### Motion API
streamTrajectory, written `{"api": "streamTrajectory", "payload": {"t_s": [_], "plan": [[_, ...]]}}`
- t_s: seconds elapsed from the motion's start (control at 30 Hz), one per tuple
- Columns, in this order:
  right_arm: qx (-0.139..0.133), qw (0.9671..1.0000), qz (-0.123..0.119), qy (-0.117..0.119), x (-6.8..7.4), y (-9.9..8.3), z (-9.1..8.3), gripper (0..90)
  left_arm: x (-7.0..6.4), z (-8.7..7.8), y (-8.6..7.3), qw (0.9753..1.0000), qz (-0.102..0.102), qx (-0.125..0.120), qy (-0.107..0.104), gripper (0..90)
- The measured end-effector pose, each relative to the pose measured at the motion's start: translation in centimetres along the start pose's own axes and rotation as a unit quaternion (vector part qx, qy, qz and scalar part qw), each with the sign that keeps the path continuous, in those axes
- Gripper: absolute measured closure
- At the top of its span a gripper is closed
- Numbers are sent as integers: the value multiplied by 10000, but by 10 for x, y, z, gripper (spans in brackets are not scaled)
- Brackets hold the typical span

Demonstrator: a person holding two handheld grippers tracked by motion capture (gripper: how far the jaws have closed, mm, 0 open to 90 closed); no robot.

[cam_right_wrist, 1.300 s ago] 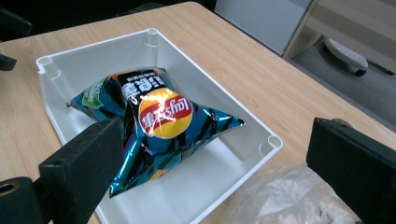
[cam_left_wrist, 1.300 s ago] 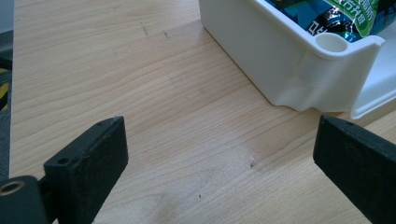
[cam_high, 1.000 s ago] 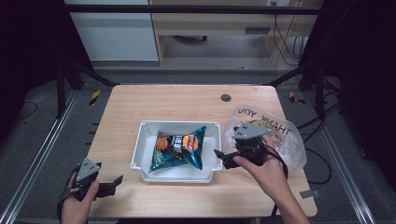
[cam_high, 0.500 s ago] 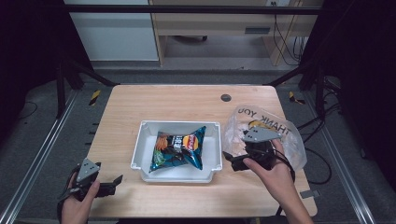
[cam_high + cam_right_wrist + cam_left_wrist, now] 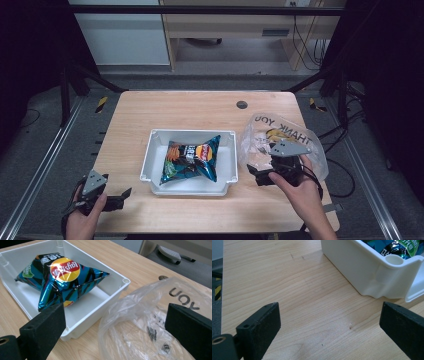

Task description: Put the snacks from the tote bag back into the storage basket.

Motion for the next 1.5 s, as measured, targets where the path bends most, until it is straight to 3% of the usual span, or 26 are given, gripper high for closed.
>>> {"api": "streamTrajectory", "payload": {"t_s": [0.77,1.5], "plan": [[130,9987,384,-320,-17,-42,-16,39,0,1,-1,10000,5,32,6,30],[553,9975,343,-257,-12,-65,-3,41,-1,1,-1,10000,-18,30,-11,31]]}}
Point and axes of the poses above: each handheld gripper's, and its own axes: z roughly forward along the jaws, y roughly out of its top, x roughly to its left, the point moved 3 cm from there along z, roughly forward along the jaws, and after that the axes turned 5 degrees about -z, right-handed, at the moved point
